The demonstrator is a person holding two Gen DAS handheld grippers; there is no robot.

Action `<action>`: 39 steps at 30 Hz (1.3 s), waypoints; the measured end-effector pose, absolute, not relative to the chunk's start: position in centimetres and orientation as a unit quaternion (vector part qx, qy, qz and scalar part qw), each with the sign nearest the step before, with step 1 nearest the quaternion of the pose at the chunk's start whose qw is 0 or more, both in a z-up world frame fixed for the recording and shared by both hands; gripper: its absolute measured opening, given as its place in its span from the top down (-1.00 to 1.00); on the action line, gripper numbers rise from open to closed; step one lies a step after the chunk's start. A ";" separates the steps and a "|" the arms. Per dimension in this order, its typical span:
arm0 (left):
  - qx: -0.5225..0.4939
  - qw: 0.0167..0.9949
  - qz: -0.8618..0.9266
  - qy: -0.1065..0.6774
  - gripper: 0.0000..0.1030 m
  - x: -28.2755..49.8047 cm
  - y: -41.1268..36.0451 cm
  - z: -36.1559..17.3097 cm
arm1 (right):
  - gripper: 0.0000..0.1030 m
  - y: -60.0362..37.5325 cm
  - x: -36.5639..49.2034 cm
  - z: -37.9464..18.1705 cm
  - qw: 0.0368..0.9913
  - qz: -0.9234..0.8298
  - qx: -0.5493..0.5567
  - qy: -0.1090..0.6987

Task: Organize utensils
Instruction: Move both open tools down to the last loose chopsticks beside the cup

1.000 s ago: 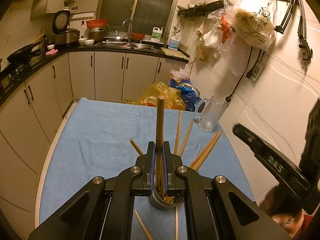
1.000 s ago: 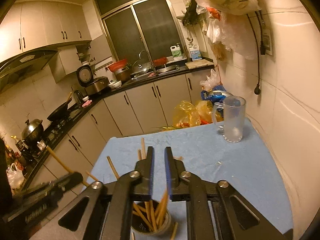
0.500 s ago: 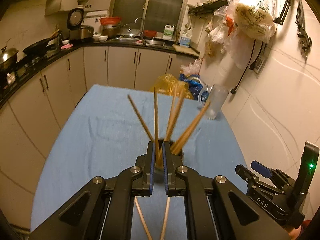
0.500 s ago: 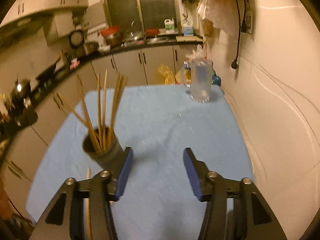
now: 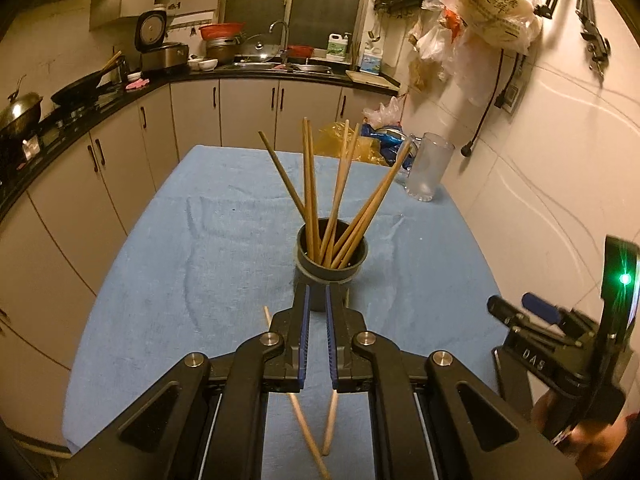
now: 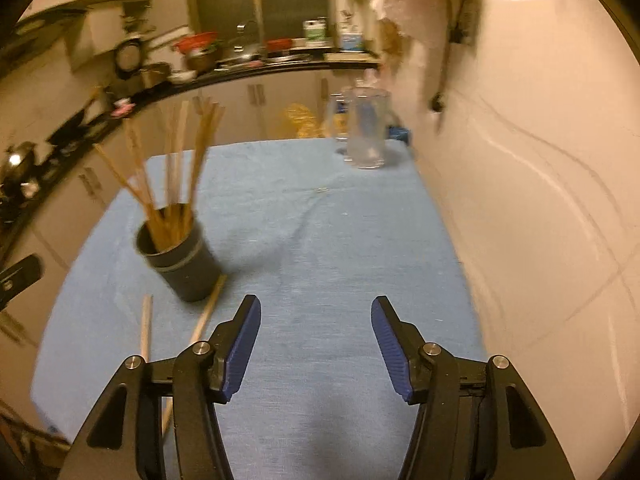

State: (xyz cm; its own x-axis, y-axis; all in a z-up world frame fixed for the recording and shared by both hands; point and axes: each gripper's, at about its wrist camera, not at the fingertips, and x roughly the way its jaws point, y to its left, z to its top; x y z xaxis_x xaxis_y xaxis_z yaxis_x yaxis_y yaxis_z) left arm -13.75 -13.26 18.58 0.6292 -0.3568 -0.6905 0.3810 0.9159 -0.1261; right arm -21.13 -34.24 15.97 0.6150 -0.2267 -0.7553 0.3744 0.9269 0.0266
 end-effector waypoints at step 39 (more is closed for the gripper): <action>0.000 0.858 -0.246 0.451 0.26 -8.7 -4.8 12.5 | -0.19 -26.1 -19.7 12.8 0.830 -0.177 0.157 0.506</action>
State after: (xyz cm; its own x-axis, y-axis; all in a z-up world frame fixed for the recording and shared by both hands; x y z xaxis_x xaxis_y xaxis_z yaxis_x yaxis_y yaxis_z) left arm -8.72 -4.77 12.52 0.4717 -0.4226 -0.7739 0.4217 0.8789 -0.2228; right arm -19.75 -26.14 12.84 0.4258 -0.1351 -0.8947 0.4534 0.8875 0.0818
